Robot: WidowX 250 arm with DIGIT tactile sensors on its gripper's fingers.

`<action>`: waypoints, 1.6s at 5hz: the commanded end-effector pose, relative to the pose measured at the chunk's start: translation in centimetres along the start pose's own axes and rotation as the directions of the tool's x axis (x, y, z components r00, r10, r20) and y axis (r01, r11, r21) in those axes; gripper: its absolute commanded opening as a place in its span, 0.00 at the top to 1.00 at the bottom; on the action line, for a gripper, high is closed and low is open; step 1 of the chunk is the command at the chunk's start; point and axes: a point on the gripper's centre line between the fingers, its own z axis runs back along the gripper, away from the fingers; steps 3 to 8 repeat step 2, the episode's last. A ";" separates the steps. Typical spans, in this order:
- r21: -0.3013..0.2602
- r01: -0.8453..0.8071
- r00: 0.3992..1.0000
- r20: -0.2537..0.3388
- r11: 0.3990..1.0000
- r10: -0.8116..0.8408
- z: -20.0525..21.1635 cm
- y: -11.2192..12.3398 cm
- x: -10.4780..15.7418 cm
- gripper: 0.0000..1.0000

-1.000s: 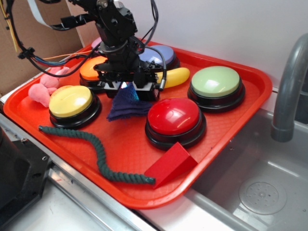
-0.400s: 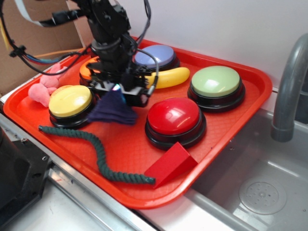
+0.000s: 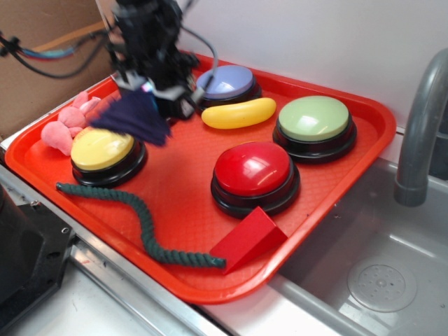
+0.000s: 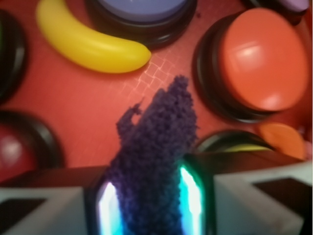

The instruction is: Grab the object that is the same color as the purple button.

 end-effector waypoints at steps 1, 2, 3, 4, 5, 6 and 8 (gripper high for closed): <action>-0.022 0.028 0.995 0.101 0.999 -0.026 7.7 1.0 -2.4 1.00; -0.027 0.021 0.997 0.075 0.999 -0.019 8.1 1.5 -2.7 1.00; -0.027 0.021 0.997 0.075 0.999 -0.019 8.1 1.5 -2.7 1.00; -0.027 0.021 0.997 0.075 0.999 -0.019 8.1 1.5 -2.7 1.00; -0.027 0.021 0.997 0.075 0.999 -0.019 8.1 1.5 -2.7 1.00; -0.027 0.021 0.997 0.075 0.999 -0.019 8.1 1.5 -2.7 1.00; -0.027 0.021 0.997 0.075 0.999 -0.019 8.1 1.5 -2.7 1.00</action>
